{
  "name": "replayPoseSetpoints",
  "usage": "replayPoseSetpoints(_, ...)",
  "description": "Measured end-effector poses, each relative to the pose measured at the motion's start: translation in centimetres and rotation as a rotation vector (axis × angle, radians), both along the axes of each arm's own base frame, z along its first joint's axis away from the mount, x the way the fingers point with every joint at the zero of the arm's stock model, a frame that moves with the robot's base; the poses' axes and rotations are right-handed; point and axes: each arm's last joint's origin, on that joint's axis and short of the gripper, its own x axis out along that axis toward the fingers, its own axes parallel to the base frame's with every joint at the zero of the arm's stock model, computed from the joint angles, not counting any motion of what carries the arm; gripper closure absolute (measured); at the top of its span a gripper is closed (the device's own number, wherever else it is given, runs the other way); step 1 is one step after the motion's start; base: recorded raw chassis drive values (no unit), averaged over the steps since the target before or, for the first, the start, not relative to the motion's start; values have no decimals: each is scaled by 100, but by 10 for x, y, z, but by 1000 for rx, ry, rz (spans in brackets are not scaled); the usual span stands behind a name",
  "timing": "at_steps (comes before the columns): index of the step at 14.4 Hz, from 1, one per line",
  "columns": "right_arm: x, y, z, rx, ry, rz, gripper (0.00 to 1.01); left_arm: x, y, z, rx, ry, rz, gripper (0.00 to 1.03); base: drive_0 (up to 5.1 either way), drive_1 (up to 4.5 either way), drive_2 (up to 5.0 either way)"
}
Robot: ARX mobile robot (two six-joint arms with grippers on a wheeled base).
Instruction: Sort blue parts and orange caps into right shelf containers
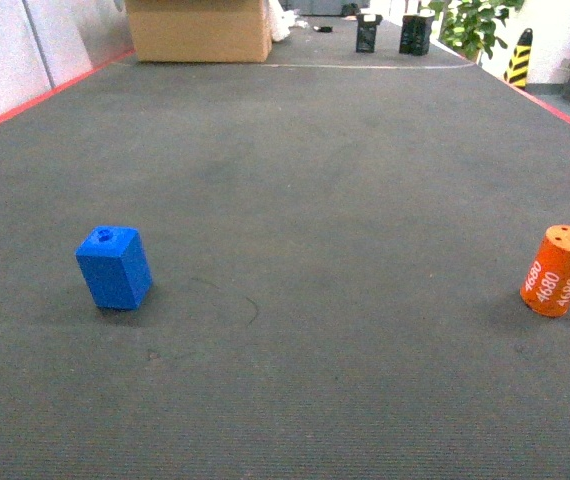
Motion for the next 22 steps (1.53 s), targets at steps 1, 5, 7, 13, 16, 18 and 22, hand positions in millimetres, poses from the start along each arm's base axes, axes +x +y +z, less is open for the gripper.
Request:
replayPoseSetpoints(1, 0, 0, 0, 0, 0, 0, 3, 0, 0, 0, 0, 0, 0, 5, 0, 0, 0)
replayPoseSetpoints(5, 0, 0, 0, 0, 0, 0, 3, 0, 0, 0, 0, 0, 0, 5, 0, 0, 0)
replayPoseSetpoints(7, 0, 0, 0, 0, 0, 0, 3, 0, 0, 0, 0, 0, 0, 10, 0, 0, 0)
replayPoseSetpoints(13, 0, 0, 0, 0, 0, 0, 3, 0, 0, 0, 0, 0, 0, 5, 0, 0, 0)
replayPoseSetpoints(16, 0, 0, 0, 0, 0, 0, 3, 0, 0, 0, 0, 0, 0, 5, 0, 0, 0)
replayPoseSetpoints(18, 0, 0, 0, 0, 0, 0, 3, 0, 0, 0, 0, 0, 0, 5, 0, 0, 0)
replayPoseSetpoints(22, 0, 0, 0, 0, 0, 0, 3, 0, 0, 0, 0, 0, 0, 5, 0, 0, 0)
